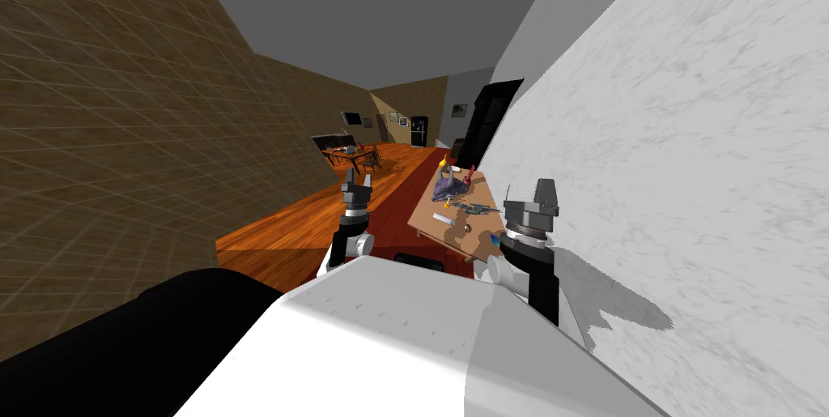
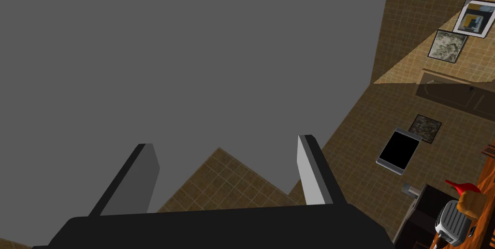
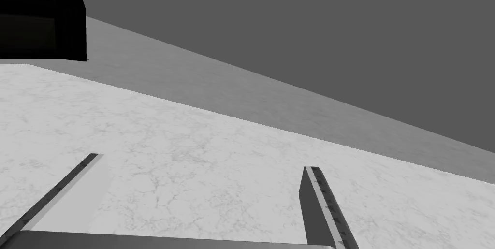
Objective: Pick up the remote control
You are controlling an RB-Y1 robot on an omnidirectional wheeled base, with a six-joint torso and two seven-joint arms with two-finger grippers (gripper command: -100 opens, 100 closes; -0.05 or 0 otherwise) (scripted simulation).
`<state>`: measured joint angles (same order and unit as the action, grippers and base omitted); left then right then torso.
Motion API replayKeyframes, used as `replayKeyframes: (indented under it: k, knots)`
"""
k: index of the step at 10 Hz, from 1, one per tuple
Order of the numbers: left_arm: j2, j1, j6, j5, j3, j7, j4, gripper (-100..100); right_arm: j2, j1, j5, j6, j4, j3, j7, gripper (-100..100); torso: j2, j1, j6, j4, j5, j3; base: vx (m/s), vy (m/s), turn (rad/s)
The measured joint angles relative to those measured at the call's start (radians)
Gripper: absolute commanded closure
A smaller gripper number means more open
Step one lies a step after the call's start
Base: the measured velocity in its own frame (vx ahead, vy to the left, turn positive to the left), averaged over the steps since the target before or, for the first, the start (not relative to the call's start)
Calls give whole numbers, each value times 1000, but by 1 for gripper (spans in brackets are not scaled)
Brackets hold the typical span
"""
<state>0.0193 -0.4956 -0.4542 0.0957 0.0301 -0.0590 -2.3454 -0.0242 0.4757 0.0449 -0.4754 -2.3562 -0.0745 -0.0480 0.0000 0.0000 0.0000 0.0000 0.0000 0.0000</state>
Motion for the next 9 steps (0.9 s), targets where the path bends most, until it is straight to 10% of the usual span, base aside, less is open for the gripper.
replayKeyframes:
  k: [9]
  knots:
    - [0, 0, 0, 0, 0, 0, 0, 0, -258, -20, 93, -3, 269, 7, -114, -100, -2, 7, 0, 0, 2, -1, 15, 133, 48]
